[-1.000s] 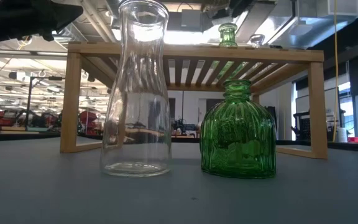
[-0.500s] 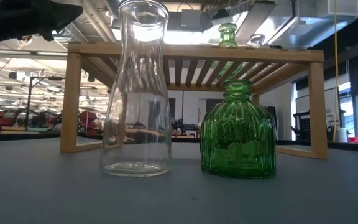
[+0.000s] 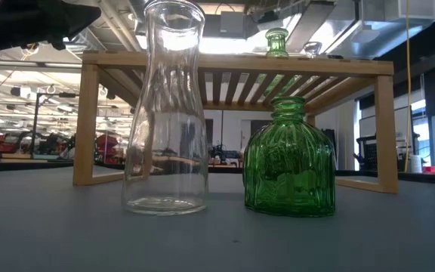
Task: Sort vases onto shelf
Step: Put the transparent bottle on the shelf
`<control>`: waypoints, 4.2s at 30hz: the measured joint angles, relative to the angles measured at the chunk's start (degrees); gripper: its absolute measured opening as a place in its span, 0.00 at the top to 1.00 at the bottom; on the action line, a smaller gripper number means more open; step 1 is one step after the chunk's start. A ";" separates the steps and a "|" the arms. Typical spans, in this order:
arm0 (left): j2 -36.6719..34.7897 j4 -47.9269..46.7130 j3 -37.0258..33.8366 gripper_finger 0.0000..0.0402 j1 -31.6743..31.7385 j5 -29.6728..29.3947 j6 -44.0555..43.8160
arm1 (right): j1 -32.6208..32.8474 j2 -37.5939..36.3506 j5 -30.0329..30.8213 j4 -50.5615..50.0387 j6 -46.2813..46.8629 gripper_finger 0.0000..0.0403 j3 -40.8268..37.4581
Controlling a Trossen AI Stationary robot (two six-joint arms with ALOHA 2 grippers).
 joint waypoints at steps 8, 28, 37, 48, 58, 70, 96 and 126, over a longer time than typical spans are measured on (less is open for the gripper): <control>-0.01 0.00 0.00 0.91 0.00 -0.01 0.02 | 5.44 -3.44 -2.88 -0.01 14.08 0.27 -13.12; -0.02 0.00 0.00 0.91 -0.02 -0.02 0.07 | 12.23 -3.62 -14.75 0.23 31.89 0.27 -29.91; -0.02 0.00 0.00 0.91 -0.01 -0.04 0.16 | 12.21 -3.56 -16.41 6.09 31.86 0.27 -33.86; -0.02 0.02 0.00 0.91 0.00 -0.02 0.18 | 12.85 -3.56 -18.71 10.89 31.45 0.27 -37.69; 0.00 0.03 0.00 0.91 0.00 -0.02 0.13 | 13.35 -3.38 -18.92 14.51 31.69 0.27 -41.33; 0.00 0.02 0.00 0.91 -0.02 -0.02 0.17 | 13.33 -3.38 -19.22 15.16 30.42 0.35 -43.23; -0.01 0.07 0.00 0.91 -0.01 -0.02 0.22 | 13.31 -3.07 -11.72 18.55 20.18 0.66 -41.12; 0.00 0.79 0.00 0.91 -0.01 -0.01 0.24 | 13.20 -3.14 -4.85 20.89 17.52 0.33 -40.62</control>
